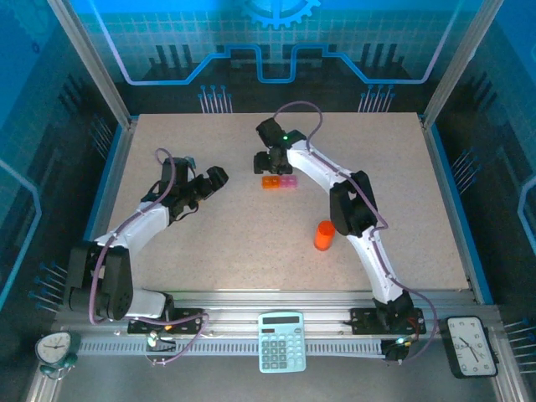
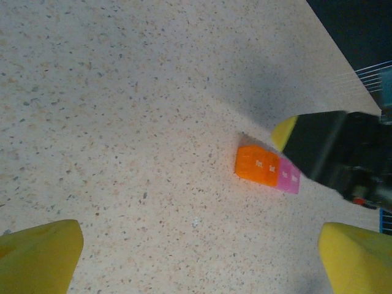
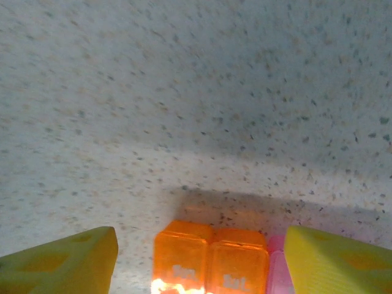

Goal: Sort the pills into containers

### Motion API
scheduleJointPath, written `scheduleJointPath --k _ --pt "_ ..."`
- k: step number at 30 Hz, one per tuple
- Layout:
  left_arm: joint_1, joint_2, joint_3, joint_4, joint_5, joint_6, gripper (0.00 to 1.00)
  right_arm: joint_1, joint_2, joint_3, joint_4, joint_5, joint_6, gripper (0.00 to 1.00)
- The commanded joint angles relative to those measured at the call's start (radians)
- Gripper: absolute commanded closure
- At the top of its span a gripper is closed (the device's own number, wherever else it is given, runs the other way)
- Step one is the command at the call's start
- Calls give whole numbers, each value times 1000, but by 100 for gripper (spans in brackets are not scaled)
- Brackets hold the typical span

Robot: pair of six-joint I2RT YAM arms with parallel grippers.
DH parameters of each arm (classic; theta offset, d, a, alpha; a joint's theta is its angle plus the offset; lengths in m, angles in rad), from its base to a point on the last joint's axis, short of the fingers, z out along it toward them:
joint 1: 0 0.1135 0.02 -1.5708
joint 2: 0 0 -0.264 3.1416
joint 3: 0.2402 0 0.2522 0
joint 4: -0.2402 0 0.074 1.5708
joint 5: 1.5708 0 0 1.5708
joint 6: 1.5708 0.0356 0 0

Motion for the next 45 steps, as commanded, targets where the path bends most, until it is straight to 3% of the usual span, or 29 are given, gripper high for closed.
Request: scheduleJointPath --k 1,14,37,45 --pt "11 -13 -6 31 42 -26 1 -24 22 25 -43 -5 47 28" --pt "10 13 -9 46 47 -31 1 -37 -35 -136 46 -72 58 26" --pt "10 8 -11 49 55 -37 1 25 -327 -629 345 -299 171 22" --pt "10 -4 -13 46 55 -43 1 79 -395 -738 366 -244 126 18"
